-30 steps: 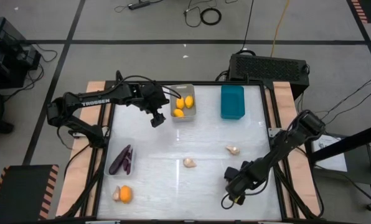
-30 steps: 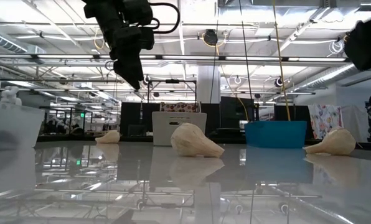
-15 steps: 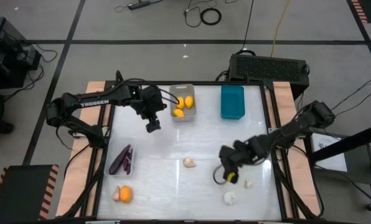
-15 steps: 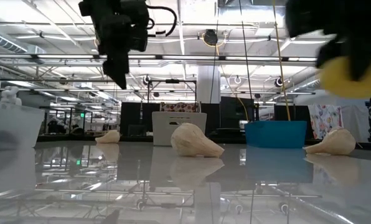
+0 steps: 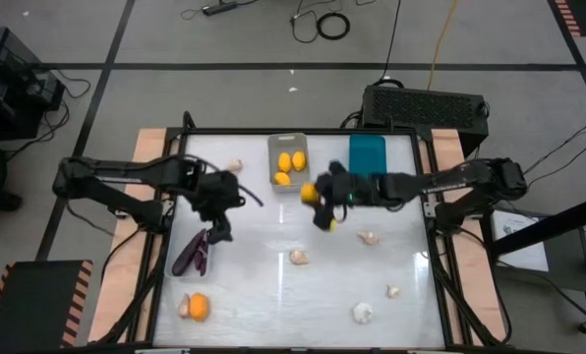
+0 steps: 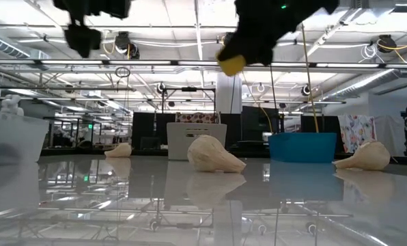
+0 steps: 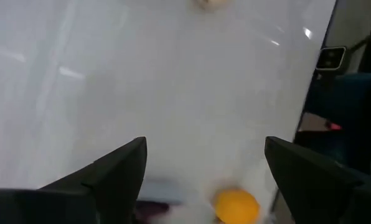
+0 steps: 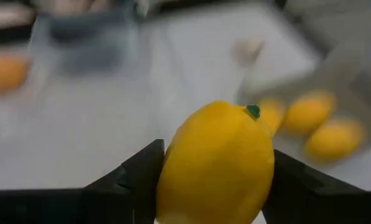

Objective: Sort produce into baskets
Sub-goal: Put the yellow lemon into the gray bin

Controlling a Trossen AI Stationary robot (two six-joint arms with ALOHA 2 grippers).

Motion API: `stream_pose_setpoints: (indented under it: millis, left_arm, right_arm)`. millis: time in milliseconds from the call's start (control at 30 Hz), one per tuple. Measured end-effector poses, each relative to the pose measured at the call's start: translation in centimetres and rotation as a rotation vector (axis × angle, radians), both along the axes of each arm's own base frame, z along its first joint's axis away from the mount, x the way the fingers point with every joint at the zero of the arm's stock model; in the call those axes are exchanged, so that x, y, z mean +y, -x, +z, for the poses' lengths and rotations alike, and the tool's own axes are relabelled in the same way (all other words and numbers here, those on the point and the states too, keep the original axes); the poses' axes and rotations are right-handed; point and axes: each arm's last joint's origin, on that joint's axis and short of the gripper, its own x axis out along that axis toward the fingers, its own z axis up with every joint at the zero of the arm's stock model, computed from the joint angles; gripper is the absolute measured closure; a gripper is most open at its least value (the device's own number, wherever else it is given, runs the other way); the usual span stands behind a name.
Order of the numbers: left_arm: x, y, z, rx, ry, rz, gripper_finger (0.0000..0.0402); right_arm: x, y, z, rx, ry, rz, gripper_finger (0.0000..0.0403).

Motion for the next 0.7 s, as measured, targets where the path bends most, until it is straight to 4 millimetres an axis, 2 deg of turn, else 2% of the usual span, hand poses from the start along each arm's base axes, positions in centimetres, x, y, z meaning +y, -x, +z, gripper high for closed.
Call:
stream_pose_setpoints:
  millis: [167, 367, 500, 700]
  left_arm:
    - [-2.7, 1.9, 0.4, 0.138, 0.014, 0.160, 0.0071]
    - [-6.0, 3.9, 0.1, 0.336, 0.009, 0.369, 0.0071]
    - [-8.6, 4.5, 0.0, 0.366, 0.055, 0.432, 0.0071]
    - [-11.8, 4.8, -0.5, 0.419, 0.121, 0.601, 0.0071]
  right_arm:
    - [-4.6, -1.2, 1.0, -0.158, 0.116, -0.094, 0.0195]
    - [-8.9, -2.2, -0.4, -0.202, 0.157, -0.189, 0.0195]
    - [-10.5, -3.0, -1.4, -0.263, 0.140, -0.198, 0.0195]
    - [-11.4, -4.0, -3.4, -0.268, 0.110, -0.169, 0.0195]
